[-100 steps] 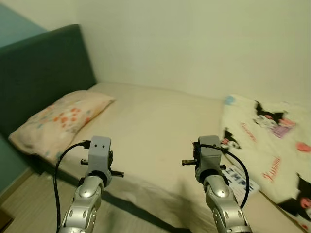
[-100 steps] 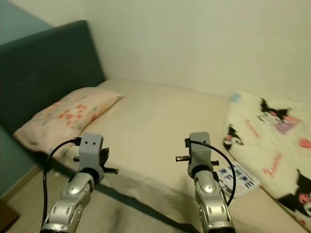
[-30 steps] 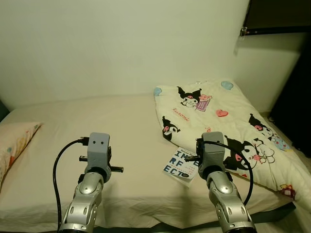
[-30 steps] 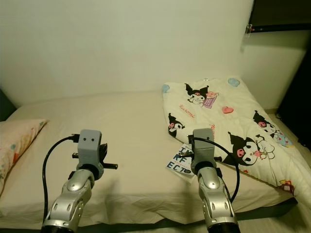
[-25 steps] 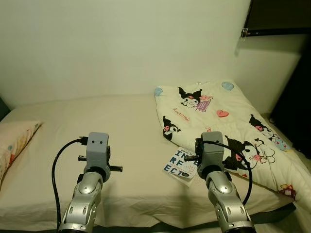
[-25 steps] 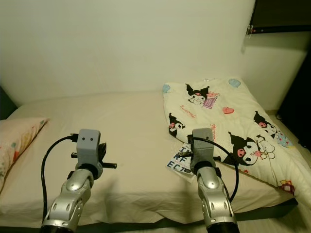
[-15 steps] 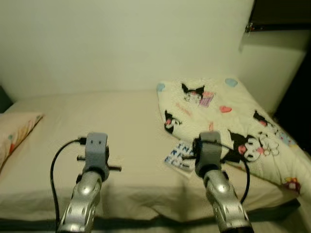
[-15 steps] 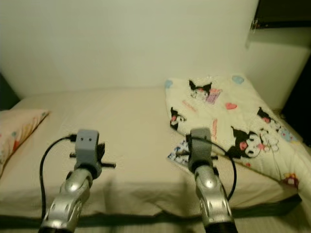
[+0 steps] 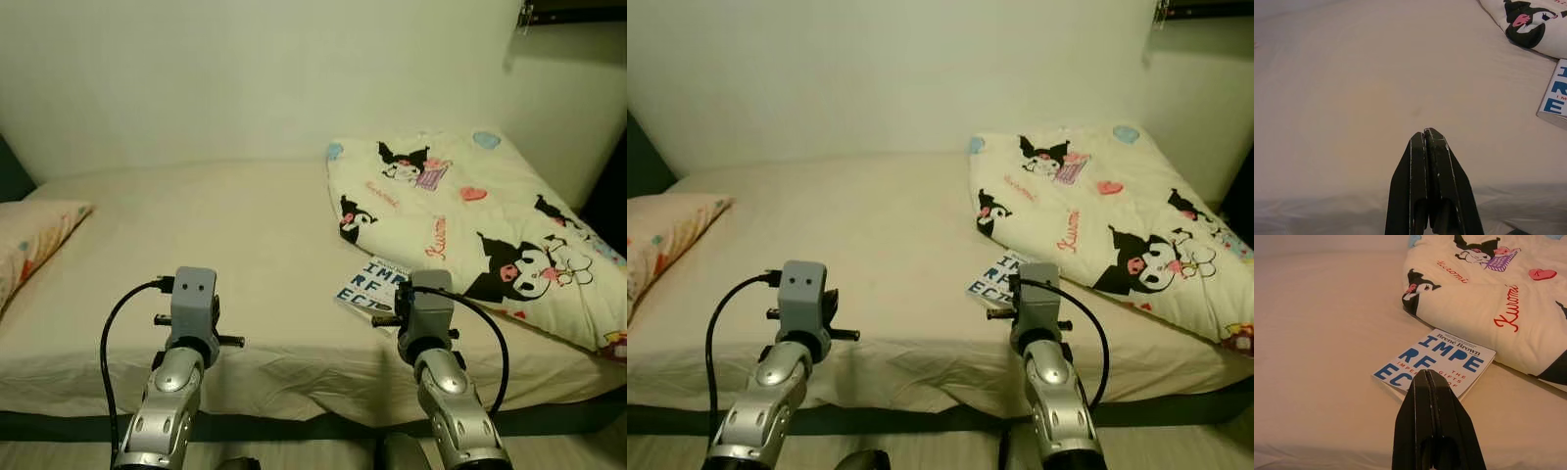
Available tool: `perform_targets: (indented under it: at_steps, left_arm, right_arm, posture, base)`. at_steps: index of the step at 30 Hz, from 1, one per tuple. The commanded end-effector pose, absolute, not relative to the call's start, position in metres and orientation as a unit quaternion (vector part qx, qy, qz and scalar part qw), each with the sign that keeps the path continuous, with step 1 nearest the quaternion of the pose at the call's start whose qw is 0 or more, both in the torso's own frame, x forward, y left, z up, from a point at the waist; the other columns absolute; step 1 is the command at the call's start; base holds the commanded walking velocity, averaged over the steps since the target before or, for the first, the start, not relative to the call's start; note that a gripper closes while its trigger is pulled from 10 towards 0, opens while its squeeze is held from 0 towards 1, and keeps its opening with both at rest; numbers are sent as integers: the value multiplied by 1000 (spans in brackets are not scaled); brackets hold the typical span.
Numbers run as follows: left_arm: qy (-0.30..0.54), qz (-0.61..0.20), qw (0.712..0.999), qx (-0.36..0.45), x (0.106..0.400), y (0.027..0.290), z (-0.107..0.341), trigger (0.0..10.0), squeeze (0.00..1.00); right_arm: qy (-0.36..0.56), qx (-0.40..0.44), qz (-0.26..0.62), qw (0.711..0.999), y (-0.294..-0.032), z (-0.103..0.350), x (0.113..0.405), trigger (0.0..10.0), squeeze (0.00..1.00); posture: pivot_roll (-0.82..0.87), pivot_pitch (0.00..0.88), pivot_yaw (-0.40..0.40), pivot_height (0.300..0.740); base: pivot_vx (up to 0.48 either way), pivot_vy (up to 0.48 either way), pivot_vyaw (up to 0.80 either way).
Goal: Clean up the room
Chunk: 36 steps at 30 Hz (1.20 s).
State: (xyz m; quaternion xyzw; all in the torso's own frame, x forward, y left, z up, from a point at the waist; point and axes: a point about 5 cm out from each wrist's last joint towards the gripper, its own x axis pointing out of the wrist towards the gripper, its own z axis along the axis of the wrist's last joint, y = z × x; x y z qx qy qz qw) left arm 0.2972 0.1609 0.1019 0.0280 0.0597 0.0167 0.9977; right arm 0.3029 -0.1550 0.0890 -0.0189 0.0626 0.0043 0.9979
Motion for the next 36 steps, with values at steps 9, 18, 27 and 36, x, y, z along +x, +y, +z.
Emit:
perform_targets:
  at_steps: [9,18,27,36]
  left_arm:
    - [68,30,997,33,297,172,100,10000,0]
    - [70,43,996,31,294,184,98,10000,0]
    - [70,70,994,38,289,194,99,10000,0]
    - [79,54,994,47,284,184,91,10000,0]
  right_arm:
    - [63,-7,12,998,-151,88,303,10000,0]
    - [73,-17,14,997,-153,86,306,10000,0]
    - [90,-20,2,996,-162,82,302,10000,0]
    - [101,-44,-35,993,-182,80,297,10000,0]
  posture:
    - [-74,73,53,605]
    - [-57,64,31,585]
    - [-60,102,22,585]
    - [-84,133,4,585]
  base:
    - [0,0,0]
    - [0,0,0]
    - [0,0,0]
    - [0,0,0]
